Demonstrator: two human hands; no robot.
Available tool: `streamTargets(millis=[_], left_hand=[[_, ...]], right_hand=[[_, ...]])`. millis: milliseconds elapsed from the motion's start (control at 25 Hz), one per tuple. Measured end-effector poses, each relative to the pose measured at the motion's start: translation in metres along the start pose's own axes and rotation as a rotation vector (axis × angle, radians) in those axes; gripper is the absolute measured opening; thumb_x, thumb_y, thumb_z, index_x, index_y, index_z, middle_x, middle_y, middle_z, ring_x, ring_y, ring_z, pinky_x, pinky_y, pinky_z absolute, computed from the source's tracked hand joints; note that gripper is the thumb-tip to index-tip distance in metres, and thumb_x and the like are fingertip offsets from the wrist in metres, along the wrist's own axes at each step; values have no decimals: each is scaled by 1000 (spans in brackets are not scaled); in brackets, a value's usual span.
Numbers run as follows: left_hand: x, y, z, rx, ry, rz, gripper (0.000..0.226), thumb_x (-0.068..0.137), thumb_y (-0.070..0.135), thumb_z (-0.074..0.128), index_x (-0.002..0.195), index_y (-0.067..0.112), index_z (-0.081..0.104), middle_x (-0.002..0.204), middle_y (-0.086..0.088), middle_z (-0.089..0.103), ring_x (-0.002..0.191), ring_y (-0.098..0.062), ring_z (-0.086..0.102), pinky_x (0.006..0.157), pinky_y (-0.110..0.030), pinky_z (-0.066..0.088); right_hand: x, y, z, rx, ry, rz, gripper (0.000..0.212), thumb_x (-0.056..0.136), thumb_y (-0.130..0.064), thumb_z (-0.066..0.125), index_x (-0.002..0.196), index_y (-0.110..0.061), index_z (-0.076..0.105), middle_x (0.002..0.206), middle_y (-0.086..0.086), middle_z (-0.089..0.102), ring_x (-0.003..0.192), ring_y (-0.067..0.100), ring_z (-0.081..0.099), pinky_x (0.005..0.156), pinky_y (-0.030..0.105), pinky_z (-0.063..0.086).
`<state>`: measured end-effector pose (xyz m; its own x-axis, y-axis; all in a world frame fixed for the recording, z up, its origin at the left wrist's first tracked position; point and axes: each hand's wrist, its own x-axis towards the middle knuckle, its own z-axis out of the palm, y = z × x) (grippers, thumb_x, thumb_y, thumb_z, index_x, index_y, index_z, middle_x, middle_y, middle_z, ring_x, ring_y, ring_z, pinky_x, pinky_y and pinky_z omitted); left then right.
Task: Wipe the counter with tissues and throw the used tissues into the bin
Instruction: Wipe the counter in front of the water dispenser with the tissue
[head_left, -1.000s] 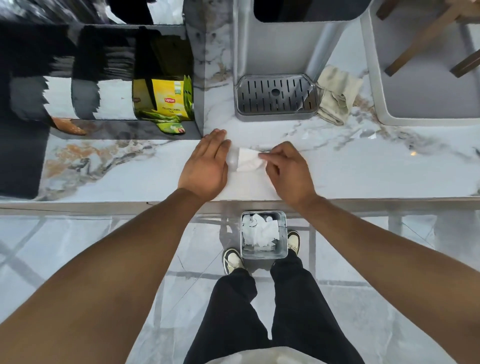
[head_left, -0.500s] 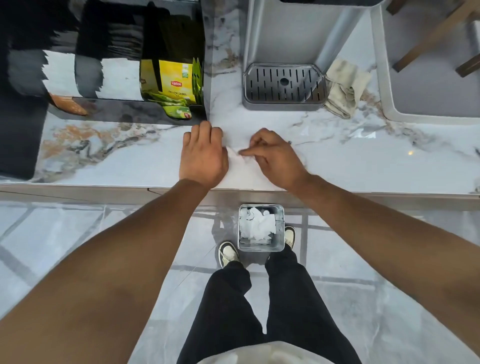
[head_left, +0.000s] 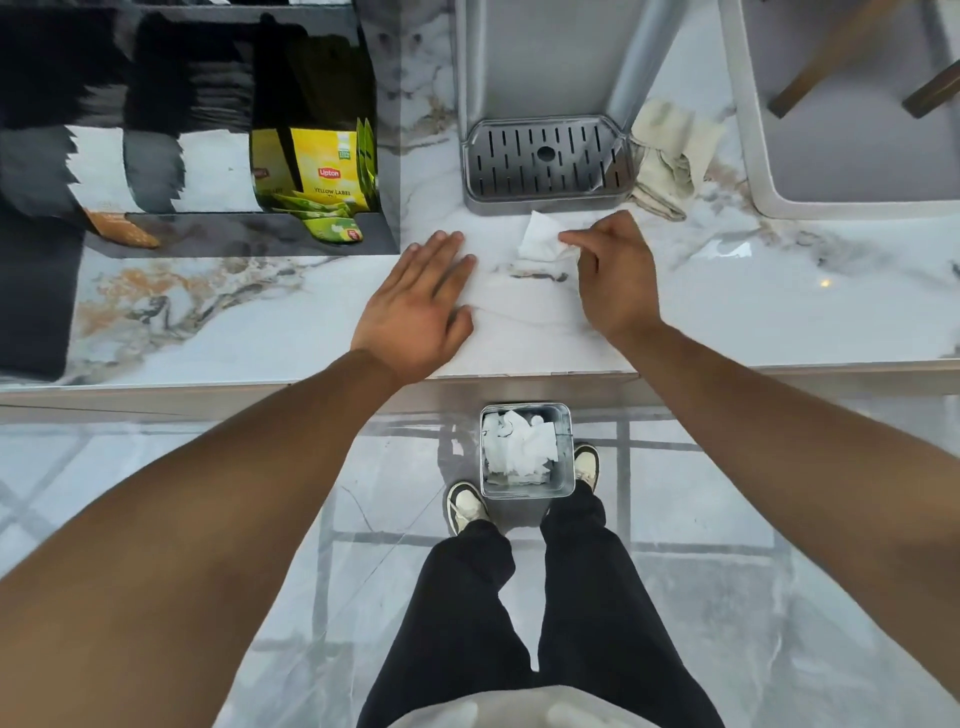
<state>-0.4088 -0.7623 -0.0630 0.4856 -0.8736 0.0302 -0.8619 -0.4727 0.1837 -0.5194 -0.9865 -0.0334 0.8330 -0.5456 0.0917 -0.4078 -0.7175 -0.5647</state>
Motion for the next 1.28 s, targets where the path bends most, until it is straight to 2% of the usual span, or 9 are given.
streamTargets(millis=[120, 280, 440, 560, 680, 840, 960, 1120, 1280], left_hand=[[3, -5, 2, 51, -71, -44, 61, 104, 44, 24, 158, 17, 17, 168, -9, 8, 155, -22, 2, 126, -42, 8], [3, -4, 2, 55, -92, -53, 61, 104, 45, 19, 159, 18, 14, 168, -9, 6, 155, -21, 0, 126, -41, 6], [3, -5, 1, 56, -81, -50, 61, 104, 45, 20, 159, 18, 16, 168, -9, 8, 155, -22, 2, 126, -41, 7], [4, -4, 1, 58, -89, -55, 61, 104, 45, 21, 159, 19, 15, 168, -8, 8, 155, -21, 1, 126, -42, 8], [4, -4, 1, 42, -85, -51, 61, 104, 46, 21, 159, 18, 17, 168, -8, 9, 155, -22, 2, 126, -42, 9], [4, -5, 0, 9, -61, -44, 61, 103, 45, 24, 158, 17, 21, 167, -9, 12, 155, -23, 6, 126, -41, 9], [3, -1, -1, 13, -82, -58, 61, 103, 44, 25, 158, 16, 22, 167, -10, 13, 155, -24, 7, 126, -42, 8], [9, 12, -9, -96, -55, -159, 51, 103, 32, 39, 148, 8, 43, 161, -16, 30, 151, -32, 22, 124, -45, 16], [14, 37, -24, -416, 121, -371, 47, 100, 28, 35, 105, 0, 72, 124, -18, 66, 118, -38, 54, 104, -39, 42]], right_hand=[[-54, 2, 1, 80, -106, -245, 37, 84, 18, 55, 107, -4, 75, 97, 19, 58, 86, 32, 61, 85, 31, 50], [-98, 6, -20, 220, -338, -338, 35, 82, 18, 60, 99, -6, 78, 92, 10, 59, 73, 16, 59, 70, 19, 47], [-16, 8, -19, 88, -11, -146, 35, 85, 10, 51, 102, -7, 77, 95, 16, 59, 81, 23, 62, 83, 16, 44], [2, 9, -8, 8, 4, 43, 36, 88, 8, 46, 109, -6, 73, 107, 21, 56, 96, 32, 61, 95, 26, 45], [-57, 3, 3, 18, -31, -108, 31, 83, 12, 50, 103, 0, 70, 101, 23, 56, 92, 37, 59, 88, 37, 48], [-121, -11, 7, 172, -289, -329, 29, 83, 14, 55, 103, 0, 70, 94, 13, 55, 78, 12, 53, 77, 19, 44], [-115, -21, 7, 274, -192, -211, 25, 86, 10, 58, 99, -3, 73, 90, 10, 55, 64, -2, 45, 69, 10, 38], [-74, -27, -2, 303, 49, 60, 25, 86, 6, 57, 100, -6, 73, 95, 11, 58, 66, 11, 52, 73, 21, 47], [-51, -34, -7, 307, 58, 62, 26, 85, 7, 55, 101, -4, 72, 96, 14, 58, 71, 13, 53, 76, 18, 42]])
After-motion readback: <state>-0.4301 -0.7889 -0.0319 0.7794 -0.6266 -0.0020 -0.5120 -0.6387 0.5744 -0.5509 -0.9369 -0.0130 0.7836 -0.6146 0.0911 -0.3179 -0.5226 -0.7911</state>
